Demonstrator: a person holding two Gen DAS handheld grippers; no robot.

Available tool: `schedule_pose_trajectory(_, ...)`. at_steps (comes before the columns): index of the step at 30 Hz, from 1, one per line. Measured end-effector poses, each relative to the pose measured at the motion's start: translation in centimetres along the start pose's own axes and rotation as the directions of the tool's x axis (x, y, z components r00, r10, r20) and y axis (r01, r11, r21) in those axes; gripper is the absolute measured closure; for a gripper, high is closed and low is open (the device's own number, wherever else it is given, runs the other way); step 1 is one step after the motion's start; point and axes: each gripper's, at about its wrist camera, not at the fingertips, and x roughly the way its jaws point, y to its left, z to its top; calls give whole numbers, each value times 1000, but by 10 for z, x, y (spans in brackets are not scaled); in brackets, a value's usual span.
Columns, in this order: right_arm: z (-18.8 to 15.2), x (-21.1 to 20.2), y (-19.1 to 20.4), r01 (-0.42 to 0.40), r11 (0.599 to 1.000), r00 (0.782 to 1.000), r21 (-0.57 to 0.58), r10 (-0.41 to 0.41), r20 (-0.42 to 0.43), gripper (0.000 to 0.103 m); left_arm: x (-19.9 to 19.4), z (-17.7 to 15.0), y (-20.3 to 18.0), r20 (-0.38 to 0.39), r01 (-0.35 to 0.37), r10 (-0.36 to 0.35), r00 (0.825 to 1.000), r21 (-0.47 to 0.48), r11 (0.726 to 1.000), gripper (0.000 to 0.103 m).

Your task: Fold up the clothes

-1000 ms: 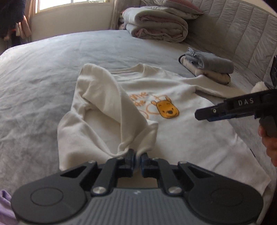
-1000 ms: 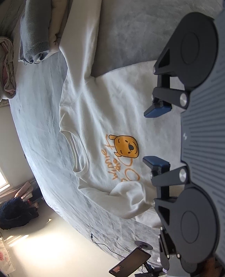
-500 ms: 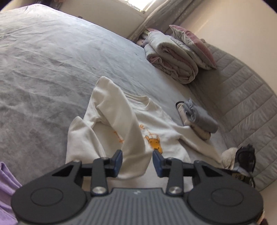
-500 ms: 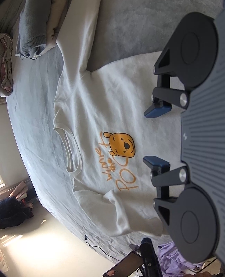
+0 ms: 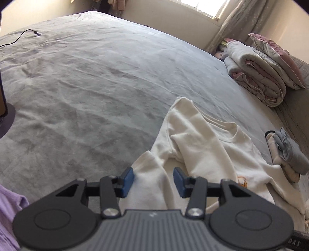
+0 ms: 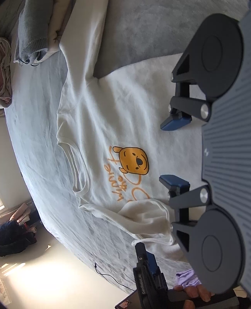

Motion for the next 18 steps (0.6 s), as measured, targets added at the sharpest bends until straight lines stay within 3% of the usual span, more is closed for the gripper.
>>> schedule_pose_trajectory(1, 0, 0, 0, -1, 1000, 1000, 0, 1, -1, 48, 2, -1, -1, 9, -21, 21, 1000, 0, 1000, 58)
schedule_pose_trajectory(4, 1, 1, 1, -6, 1000, 1000, -4, 6, -4, 48, -4, -3, -4, 59, -37, 38, 998, -9, 999, 93)
schedule_pose_trajectory(8, 2, 1, 1, -13, 1000, 1000, -7, 13, -6, 48, -38, -1, -8, 179, 22, -22, 984, -1, 1000, 94)
schedule_pose_trajectory(12, 4, -2, 0, -28, 1000, 1000, 7, 28, -2, 48, -83, 1, -11, 317, 37, -54, 947, 61, 997, 96)
schedule_pose_trajectory(15, 4, -4, 1, -37, 999, 999, 15, 37, 1, 48, -110, -1, -6, 347, 58, -78, 935, 68, 996, 96)
schedule_pose_trajectory(18, 3, -4, 1, -42, 999, 999, 21, 42, -2, 48, -127, -22, -2, 328, 70, -92, 940, 80, 994, 96)
